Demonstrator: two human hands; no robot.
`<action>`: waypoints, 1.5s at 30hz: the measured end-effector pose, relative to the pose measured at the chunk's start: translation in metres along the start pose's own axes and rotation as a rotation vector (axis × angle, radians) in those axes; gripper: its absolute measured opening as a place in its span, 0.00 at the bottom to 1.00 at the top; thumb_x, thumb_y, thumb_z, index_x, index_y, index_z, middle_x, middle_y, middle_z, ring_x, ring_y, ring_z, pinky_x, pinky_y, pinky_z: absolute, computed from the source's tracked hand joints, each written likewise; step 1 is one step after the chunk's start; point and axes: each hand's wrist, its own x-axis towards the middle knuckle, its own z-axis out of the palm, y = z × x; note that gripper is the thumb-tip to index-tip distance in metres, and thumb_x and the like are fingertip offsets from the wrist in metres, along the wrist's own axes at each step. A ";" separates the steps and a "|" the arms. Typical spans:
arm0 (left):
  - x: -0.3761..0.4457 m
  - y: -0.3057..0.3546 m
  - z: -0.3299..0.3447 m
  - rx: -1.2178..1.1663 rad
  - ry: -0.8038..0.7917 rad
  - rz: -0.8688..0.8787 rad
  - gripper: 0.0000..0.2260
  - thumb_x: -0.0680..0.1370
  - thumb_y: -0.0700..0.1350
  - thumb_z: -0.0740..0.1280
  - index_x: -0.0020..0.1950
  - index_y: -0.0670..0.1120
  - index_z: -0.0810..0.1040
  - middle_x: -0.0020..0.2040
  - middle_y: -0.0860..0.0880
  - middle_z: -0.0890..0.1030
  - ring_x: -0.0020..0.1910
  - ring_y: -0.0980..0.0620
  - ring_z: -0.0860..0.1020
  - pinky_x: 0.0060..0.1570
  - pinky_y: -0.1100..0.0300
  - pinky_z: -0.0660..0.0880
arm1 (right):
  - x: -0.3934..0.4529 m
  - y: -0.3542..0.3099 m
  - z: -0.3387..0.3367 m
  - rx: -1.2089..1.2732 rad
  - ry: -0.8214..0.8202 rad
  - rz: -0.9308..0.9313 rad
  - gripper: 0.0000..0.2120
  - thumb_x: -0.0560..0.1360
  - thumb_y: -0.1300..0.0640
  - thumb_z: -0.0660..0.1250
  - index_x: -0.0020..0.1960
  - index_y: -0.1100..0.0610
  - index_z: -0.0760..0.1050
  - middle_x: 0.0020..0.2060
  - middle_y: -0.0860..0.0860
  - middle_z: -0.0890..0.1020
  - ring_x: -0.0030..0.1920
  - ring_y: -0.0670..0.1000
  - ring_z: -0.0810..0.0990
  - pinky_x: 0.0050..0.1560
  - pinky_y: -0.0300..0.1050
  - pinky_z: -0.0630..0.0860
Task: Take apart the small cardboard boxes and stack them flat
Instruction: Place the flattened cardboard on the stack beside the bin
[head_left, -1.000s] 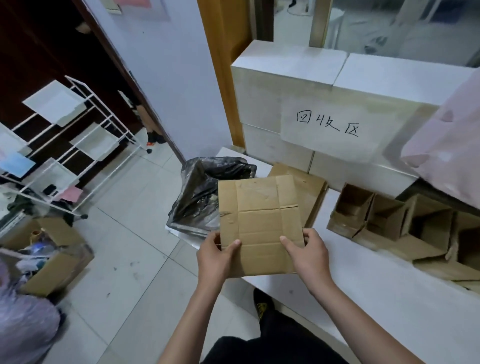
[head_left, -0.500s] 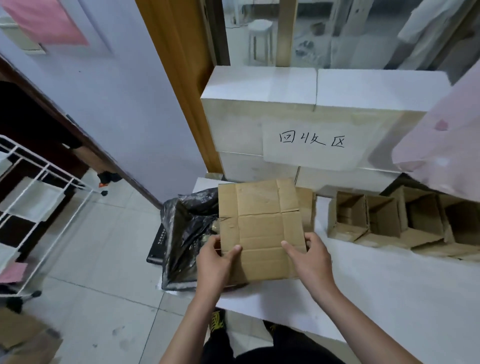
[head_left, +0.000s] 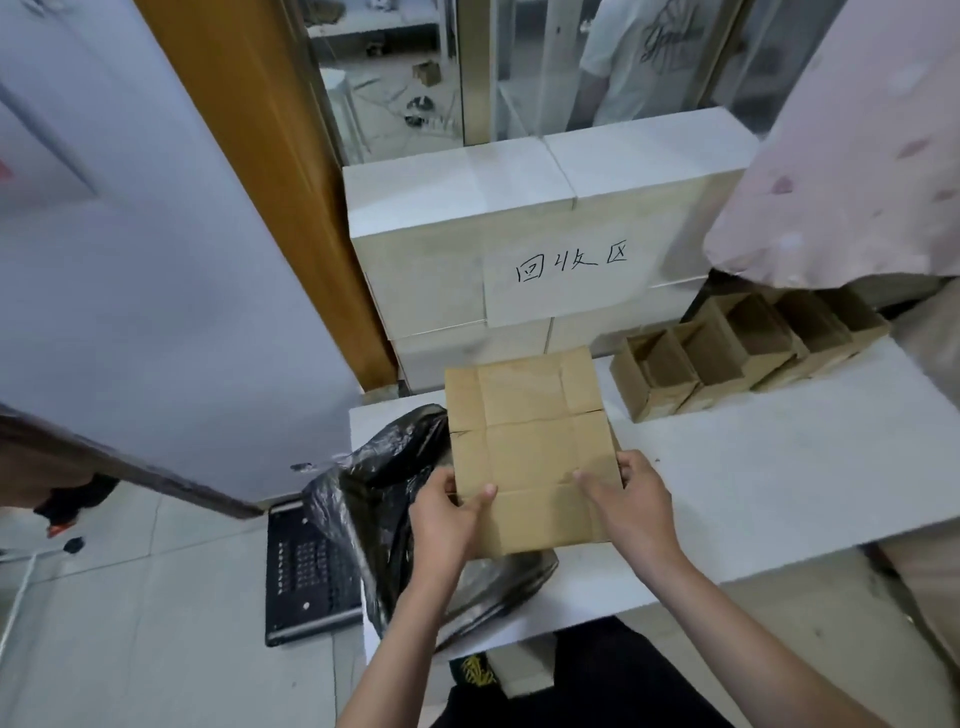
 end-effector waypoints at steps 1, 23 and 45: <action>0.003 -0.001 -0.001 0.014 -0.013 0.006 0.12 0.74 0.48 0.76 0.54 0.51 0.78 0.49 0.54 0.83 0.48 0.56 0.81 0.50 0.53 0.79 | -0.001 0.001 0.002 0.004 0.008 0.011 0.11 0.72 0.48 0.75 0.48 0.47 0.74 0.42 0.44 0.82 0.43 0.42 0.81 0.38 0.39 0.76; 0.115 0.012 0.088 0.381 -0.230 -0.104 0.06 0.77 0.46 0.73 0.45 0.43 0.82 0.44 0.46 0.84 0.44 0.48 0.81 0.44 0.61 0.73 | 0.138 0.041 0.010 -0.152 -0.064 0.184 0.11 0.74 0.52 0.72 0.54 0.51 0.74 0.44 0.45 0.81 0.42 0.41 0.78 0.33 0.32 0.70; 0.200 0.001 0.158 0.813 -0.320 -0.138 0.11 0.81 0.40 0.66 0.62 0.38 0.78 0.58 0.41 0.82 0.55 0.44 0.81 0.58 0.53 0.79 | 0.250 0.091 0.050 -0.457 -0.152 0.234 0.17 0.75 0.53 0.73 0.57 0.62 0.73 0.49 0.57 0.81 0.50 0.57 0.82 0.41 0.38 0.75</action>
